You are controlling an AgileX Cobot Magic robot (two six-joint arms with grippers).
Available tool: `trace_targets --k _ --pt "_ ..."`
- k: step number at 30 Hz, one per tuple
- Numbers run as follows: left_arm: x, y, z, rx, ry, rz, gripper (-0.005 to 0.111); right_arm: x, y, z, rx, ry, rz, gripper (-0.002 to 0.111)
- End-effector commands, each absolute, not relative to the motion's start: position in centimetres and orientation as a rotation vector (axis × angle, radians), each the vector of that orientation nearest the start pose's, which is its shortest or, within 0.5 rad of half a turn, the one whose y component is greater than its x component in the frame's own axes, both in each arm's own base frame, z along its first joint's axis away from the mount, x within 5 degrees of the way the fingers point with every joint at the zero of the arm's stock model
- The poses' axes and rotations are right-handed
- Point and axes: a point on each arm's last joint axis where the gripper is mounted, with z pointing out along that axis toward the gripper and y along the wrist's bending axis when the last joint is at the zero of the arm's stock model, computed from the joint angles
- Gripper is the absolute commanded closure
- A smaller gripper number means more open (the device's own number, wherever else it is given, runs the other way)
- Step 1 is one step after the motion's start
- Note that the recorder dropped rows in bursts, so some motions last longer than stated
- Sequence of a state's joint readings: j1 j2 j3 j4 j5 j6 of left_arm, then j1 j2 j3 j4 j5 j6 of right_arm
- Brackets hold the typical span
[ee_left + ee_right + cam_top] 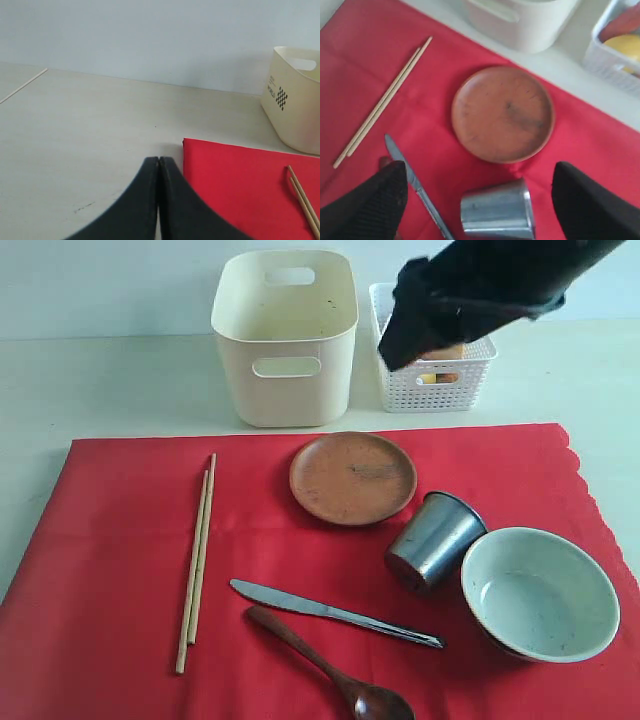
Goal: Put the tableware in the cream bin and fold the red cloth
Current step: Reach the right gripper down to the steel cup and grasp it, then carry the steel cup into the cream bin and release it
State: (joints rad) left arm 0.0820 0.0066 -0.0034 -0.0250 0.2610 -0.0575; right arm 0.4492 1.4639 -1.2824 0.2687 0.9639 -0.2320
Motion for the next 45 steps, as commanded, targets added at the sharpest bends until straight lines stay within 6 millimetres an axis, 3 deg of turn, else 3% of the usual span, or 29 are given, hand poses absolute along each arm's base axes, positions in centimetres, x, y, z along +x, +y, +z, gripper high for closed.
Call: trace_targets --k 1,12,19,26,30,39,45 --pt "5.5 0.4 19.0 -0.136 1.736 -0.014 0.104 25.3 16.2 30.9 -0.858 2.509 0.423 0.033" --pt "5.5 0.4 19.0 -0.136 1.736 -0.014 0.104 25.8 15.0 24.2 -0.920 2.643 0.162 0.033" --pt "5.5 0.4 19.0 -0.136 1.736 -0.014 0.104 26.5 15.3 20.1 -0.917 2.732 0.140 0.033" --pt "5.5 0.4 19.0 -0.136 1.736 -0.014 0.104 26.9 15.6 17.7 -0.926 2.806 0.126 0.034" --pt "5.5 0.4 19.0 -0.136 1.736 -0.014 0.104 27.0 15.7 16.9 -0.924 2.836 0.128 0.048" --pt "5.5 0.4 19.0 -0.136 1.736 -0.014 0.104 26.8 16.1 16.8 -0.856 2.869 0.206 0.108" --pt "5.5 0.4 19.0 -0.136 1.736 -0.014 0.104 26.4 16.6 17.9 -0.819 2.855 0.318 0.108"
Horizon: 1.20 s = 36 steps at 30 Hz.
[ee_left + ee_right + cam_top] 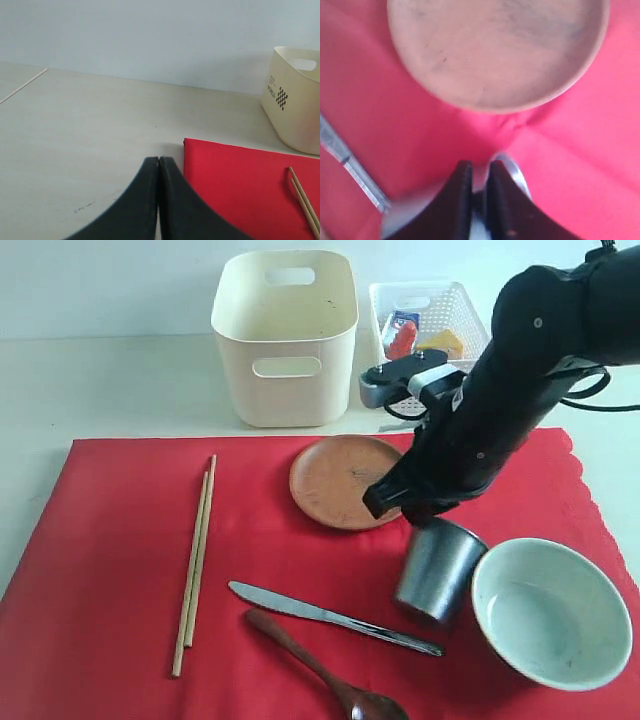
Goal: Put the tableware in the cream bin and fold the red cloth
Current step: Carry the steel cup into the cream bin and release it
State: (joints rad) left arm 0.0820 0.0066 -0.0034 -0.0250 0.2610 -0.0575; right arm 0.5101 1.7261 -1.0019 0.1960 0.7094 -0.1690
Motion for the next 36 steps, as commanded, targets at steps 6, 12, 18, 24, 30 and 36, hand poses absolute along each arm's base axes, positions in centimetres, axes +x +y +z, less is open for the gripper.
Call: trace_targets --k 6,12,18,24,30,36 --pt "5.5 0.4 19.0 -0.136 1.736 -0.014 0.104 25.8 16.5 21.3 -0.833 2.716 0.374 0.108" --pt "5.5 0.4 19.0 -0.136 1.736 -0.014 0.104 25.6 16.1 25.2 -0.764 2.506 0.390 0.108" --pt "5.5 0.4 19.0 -0.136 1.736 -0.014 0.104 28.7 17.3 27.8 -0.639 2.243 0.387 0.108" --pt "5.5 0.4 19.0 -0.136 1.736 -0.014 0.104 32.5 19.1 30.3 -0.582 2.090 0.394 0.108" --pt "5.5 0.4 19.0 -0.136 1.736 -0.014 0.104 36.6 21.1 30.2 -0.535 1.995 0.390 0.108" --pt "5.5 0.4 19.0 -0.136 1.736 -0.014 0.104 40.5 22.7 29.4 -0.482 1.902 0.380 0.108"
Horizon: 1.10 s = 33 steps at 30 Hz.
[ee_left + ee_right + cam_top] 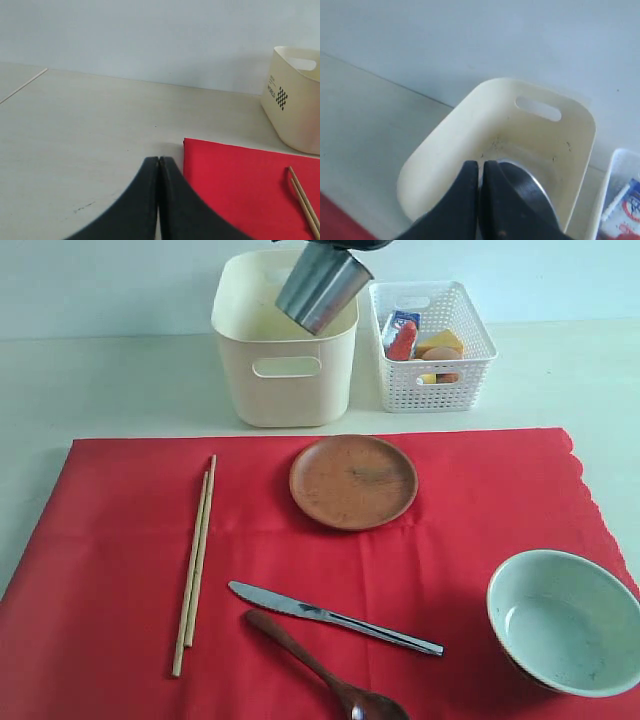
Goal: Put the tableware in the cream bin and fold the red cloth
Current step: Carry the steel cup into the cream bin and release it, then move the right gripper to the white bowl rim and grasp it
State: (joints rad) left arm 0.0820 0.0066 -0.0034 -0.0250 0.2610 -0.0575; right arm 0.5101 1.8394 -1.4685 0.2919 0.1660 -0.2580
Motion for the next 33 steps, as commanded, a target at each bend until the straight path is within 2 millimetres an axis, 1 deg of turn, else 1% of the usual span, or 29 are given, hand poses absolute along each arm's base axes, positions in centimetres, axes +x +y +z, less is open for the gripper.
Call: trace_targets --k 1,6,8,9,12,16,19,20,21,23,26,29,33 --pt "5.5 0.4 19.0 -0.136 1.736 -0.014 0.104 40.9 22.9 29.0 -0.480 1.904 0.378 0.108" --pt "5.5 0.4 19.0 -0.136 1.736 -0.014 0.104 42.6 23.6 26.4 -0.469 1.909 0.365 0.108" --pt "5.5 0.4 19.0 -0.136 1.736 -0.014 0.104 43.0 23.7 26.0 -0.454 1.885 0.358 0.107" --pt "5.5 0.4 19.0 -0.136 1.736 -0.014 0.104 43.1 23.7 25.7 -0.453 1.886 0.356 0.104" --pt "5.5 0.4 19.0 -0.136 1.736 -0.014 0.104 43.2 23.8 25.1 -0.453 1.893 0.353 0.091" --pt "5.5 0.4 19.0 -0.136 1.736 -0.014 0.104 43.3 23.8 25.0 -0.443 1.898 0.360 0.067" --pt "5.5 0.4 19.0 -0.136 1.736 -0.014 0.104 43.3 23.8 25.0 -0.442 1.896 0.359 0.053" --pt "5.5 0.4 19.0 -0.136 1.736 -0.014 0.104 43.3 23.8 25.0 -0.444 1.900 0.360 0.050" --pt "5.5 0.4 19.0 -0.136 1.736 -0.014 0.104 43.1 23.8 25.3 -0.451 1.910 0.364 0.047" --pt "5.5 0.4 19.0 -0.136 1.736 -0.014 0.104 42.6 23.7 26.0 -0.468 1.932 0.371 0.045" --pt "5.5 0.4 19.0 -0.136 1.736 -0.014 0.104 41.5 23.3 27.7 -0.531 1.958 0.363 0.045" --pt "5.5 0.4 19.0 -0.136 1.736 -0.014 0.104 40.1 22.7 29.9 -0.604 1.983 0.340 0.047" --pt "5.5 0.4 19.0 -0.136 1.736 -0.014 0.104 38.1 21.8 31.7 -0.692 2.065 0.310 0.047"
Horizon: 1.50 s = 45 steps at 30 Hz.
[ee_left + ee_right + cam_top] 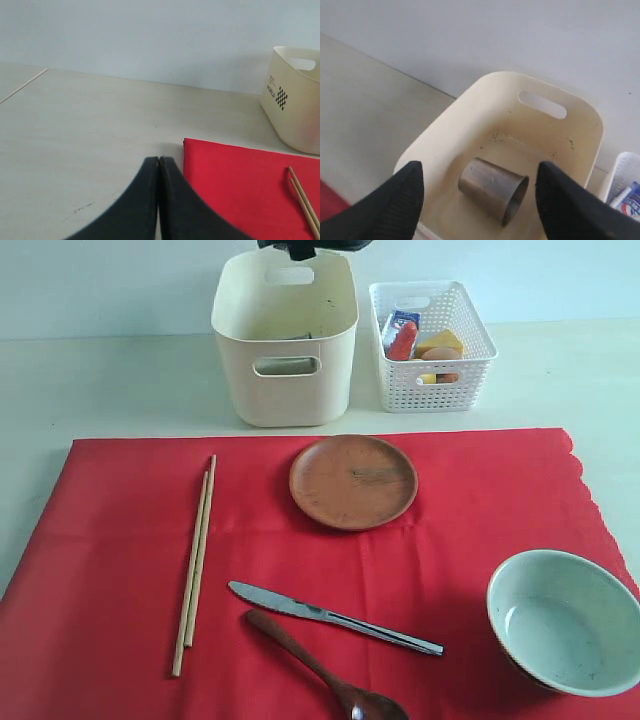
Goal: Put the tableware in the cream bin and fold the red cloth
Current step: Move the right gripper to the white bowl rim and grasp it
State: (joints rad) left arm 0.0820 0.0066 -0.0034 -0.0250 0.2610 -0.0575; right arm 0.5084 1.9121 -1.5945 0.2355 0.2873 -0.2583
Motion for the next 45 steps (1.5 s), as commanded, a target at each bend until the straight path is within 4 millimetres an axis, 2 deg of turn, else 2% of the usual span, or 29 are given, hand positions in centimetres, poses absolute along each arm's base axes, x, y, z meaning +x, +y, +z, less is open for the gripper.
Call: trace_targets --k 1,5,8,12,14,19,21,27,31,33,37,40,45 --pt "5.5 0.4 19.0 -0.136 1.736 -0.014 0.104 37.8 21.6 32.0 -0.715 2.082 0.295 0.047" --pt "5.5 0.4 19.0 -0.136 1.736 -0.014 0.104 36.2 20.1 33.2 -0.741 2.181 0.204 0.051" --pt "5.5 0.4 19.0 -0.136 1.736 -0.014 0.104 35.7 18.7 33.6 -0.706 2.256 0.062 0.056" --pt "5.5 0.4 19.0 -0.136 1.736 -0.014 0.104 35.2 16.5 33.5 -0.602 2.329 -0.162 0.057" --pt "5.5 0.4 19.0 -0.136 1.736 -0.014 0.104 34.8 15.3 33.2 -0.569 2.356 -0.217 0.062" --pt "5.5 0.4 19.0 -0.136 1.736 -0.014 0.104 32.7 11.9 31.7 -0.462 2.456 -0.247 0.099" --pt "5.5 0.4 19.0 -0.136 1.736 -0.014 0.104 31.3 10.6 31.2 -0.445 2.499 -0.275 0.108" --pt "5.5 0.4 19.0 -0.136 1.736 -0.014 0.104 26.1 7.8 30.7 -0.423 2.602 -0.339 0.108" --pt "5.5 0.4 19.0 -0.136 1.736 -0.014 0.104 23.4 7.0 29.8 -0.396 2.685 -0.298 0.108" --pt "5.5 0.4 19.0 -0.136 1.736 -0.014 0.104 22.5 7.0 28.7 -0.391 2.734 -0.261 0.108" --pt "5.5 0.4 19.0 -0.136 1.736 -0.014 0.104 21.2 6.9 26.1 -0.383 2.830 -0.231 0.108" --pt "5.5 0.4 19.0 -0.136 1.736 -0.014 0.104 20.6 6.6 24.3 -0.299 2.867 -0.235 0.107" --pt "5.5 0.4 19.0 -0.136 1.736 -0.014 0.104 20.2 6.6 22.5 -0.227 2.857 -0.192 0.090"
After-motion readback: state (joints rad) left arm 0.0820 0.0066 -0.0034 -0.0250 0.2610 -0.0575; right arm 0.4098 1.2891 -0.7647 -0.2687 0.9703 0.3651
